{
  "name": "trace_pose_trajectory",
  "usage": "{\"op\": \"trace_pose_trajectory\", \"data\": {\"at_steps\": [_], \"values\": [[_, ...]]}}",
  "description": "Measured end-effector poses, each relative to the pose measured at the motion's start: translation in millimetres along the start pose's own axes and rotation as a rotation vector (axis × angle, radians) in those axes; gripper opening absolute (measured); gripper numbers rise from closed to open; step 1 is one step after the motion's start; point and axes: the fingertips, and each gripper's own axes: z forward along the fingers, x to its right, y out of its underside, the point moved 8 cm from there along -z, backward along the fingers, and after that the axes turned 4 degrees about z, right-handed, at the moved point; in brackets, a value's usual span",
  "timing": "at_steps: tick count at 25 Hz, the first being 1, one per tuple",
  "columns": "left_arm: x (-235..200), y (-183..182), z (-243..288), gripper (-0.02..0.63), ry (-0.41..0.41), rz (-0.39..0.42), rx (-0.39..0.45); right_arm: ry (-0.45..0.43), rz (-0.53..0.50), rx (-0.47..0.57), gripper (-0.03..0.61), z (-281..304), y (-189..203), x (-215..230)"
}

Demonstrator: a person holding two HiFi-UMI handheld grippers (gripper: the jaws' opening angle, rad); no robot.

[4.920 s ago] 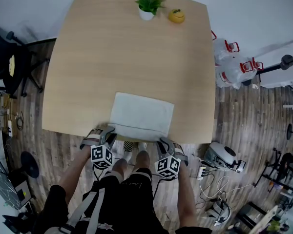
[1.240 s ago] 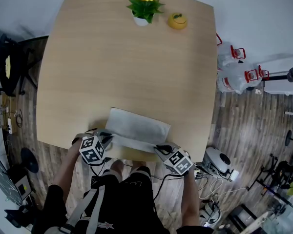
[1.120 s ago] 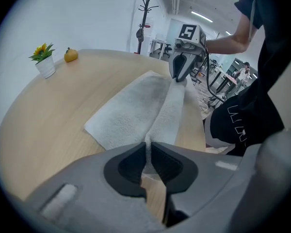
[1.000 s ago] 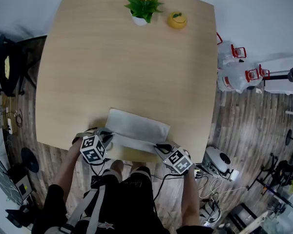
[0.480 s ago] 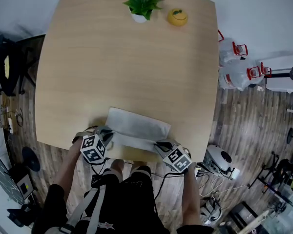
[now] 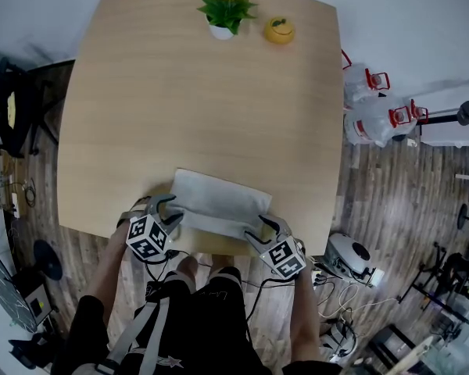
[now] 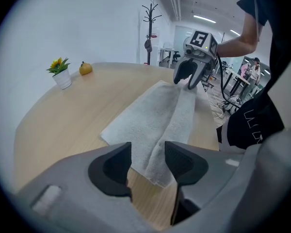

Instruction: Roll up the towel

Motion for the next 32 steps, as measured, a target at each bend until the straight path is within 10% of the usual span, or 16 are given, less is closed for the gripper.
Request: {"op": "trace_pose_trajectory", "data": {"at_steps": [16,26,32], "values": [[38.2,-12.1,-53.2,0.236,-0.22,0.077,0.148,0.253,-0.091,0.158,0.215,-48.9,-1.0,-60.5],[69.3,-5.9,-75.8,0.01,-0.352,0.091,0.189,0.449,-0.09,0.277,0.018,-62.8,7.2,-99.9],[88.0,0.8,-76.3,0.009,-0.346,0.084,0.189,0.478,-0.084,0.267,0.005,-54.5,20.7,-118.9]]}}
